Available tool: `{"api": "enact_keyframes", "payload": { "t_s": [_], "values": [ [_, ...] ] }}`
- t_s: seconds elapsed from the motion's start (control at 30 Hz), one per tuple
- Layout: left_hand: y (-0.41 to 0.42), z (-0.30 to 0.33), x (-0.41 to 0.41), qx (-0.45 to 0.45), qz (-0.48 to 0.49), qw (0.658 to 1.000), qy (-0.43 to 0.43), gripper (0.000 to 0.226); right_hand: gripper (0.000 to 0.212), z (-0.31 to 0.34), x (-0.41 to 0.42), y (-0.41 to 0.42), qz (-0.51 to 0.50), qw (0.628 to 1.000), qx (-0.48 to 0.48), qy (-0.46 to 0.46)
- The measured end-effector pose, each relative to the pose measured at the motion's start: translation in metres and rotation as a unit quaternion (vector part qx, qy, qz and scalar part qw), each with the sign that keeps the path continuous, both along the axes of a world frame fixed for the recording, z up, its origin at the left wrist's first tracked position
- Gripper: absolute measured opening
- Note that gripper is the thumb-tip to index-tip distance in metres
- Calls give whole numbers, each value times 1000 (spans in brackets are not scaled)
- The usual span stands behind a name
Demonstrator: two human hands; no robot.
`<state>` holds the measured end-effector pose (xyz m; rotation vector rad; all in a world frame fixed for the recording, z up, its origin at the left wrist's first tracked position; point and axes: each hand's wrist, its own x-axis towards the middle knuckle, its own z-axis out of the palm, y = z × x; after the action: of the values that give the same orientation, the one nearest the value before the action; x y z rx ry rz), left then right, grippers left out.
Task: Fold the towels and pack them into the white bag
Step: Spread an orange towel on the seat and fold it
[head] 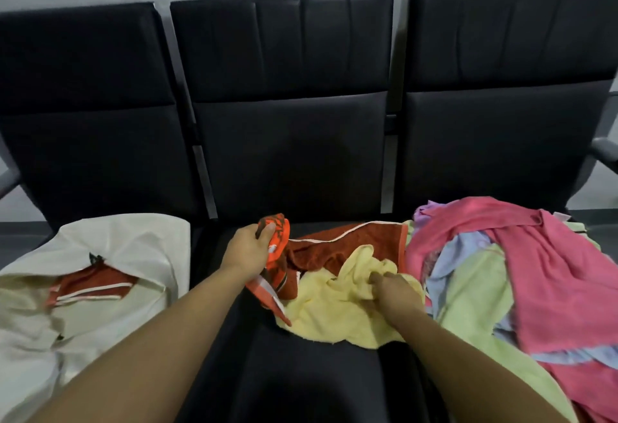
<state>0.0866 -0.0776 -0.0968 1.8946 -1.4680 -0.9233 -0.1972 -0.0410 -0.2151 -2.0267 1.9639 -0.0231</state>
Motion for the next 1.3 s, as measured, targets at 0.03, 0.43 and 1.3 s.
{"api": "enact_keyframes", "payload": {
  "t_s": [0.03,0.43,1.3],
  "values": [
    [-1,2,0,2,0,1000,3,39,37,16,-12,-6,-21,998,-53,-22],
    [18,82,-12,-15,-48,998,-40,69,71,234,-157,-10,-415,866,-278,37],
    [95,176,77,-190,4,982,8,39,53,237,103,56,90,934,-49,-343]
  ]
}}
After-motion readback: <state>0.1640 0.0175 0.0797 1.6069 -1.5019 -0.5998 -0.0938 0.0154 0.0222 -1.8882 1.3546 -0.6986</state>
